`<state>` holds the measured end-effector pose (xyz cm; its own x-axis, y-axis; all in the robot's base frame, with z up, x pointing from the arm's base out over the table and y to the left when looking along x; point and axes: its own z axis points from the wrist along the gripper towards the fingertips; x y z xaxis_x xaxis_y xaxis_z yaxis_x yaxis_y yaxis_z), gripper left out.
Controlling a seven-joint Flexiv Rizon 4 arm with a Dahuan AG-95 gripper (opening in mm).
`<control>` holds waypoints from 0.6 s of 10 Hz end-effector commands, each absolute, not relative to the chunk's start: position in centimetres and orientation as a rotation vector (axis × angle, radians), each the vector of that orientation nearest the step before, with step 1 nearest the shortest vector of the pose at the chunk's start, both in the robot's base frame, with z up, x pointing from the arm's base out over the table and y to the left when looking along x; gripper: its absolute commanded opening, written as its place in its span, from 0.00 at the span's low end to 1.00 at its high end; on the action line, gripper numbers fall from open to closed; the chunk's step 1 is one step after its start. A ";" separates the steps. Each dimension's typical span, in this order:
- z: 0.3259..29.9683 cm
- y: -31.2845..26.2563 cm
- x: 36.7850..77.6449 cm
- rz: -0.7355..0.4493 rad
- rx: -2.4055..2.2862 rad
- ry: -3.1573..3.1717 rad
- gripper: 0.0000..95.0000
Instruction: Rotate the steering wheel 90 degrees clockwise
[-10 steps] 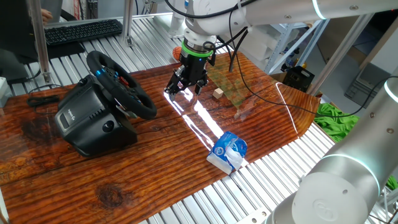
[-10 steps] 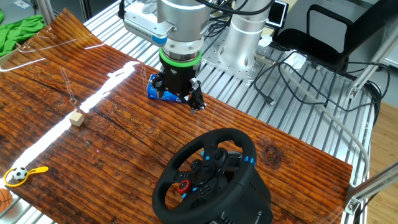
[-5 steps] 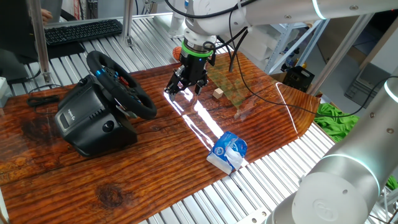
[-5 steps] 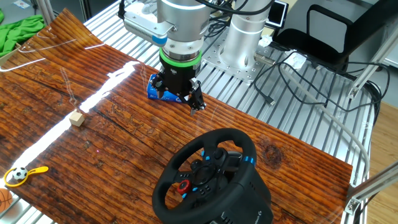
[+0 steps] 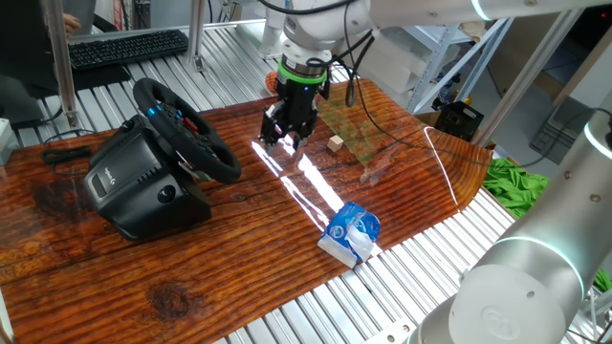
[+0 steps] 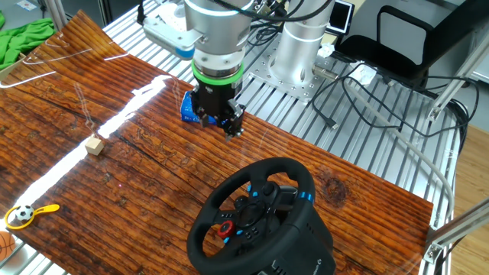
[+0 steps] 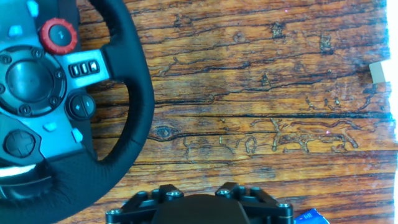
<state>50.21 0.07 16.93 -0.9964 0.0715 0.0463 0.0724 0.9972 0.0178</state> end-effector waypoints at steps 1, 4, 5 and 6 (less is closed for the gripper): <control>17.0 0.0 50.0 -0.029 -0.109 -3.098 0.00; 17.1 0.1 50.0 -0.031 -0.109 -3.097 0.00; 17.1 0.2 49.9 -0.040 -0.114 -3.094 0.00; 17.1 0.3 49.9 -0.044 -0.115 -3.092 0.00</control>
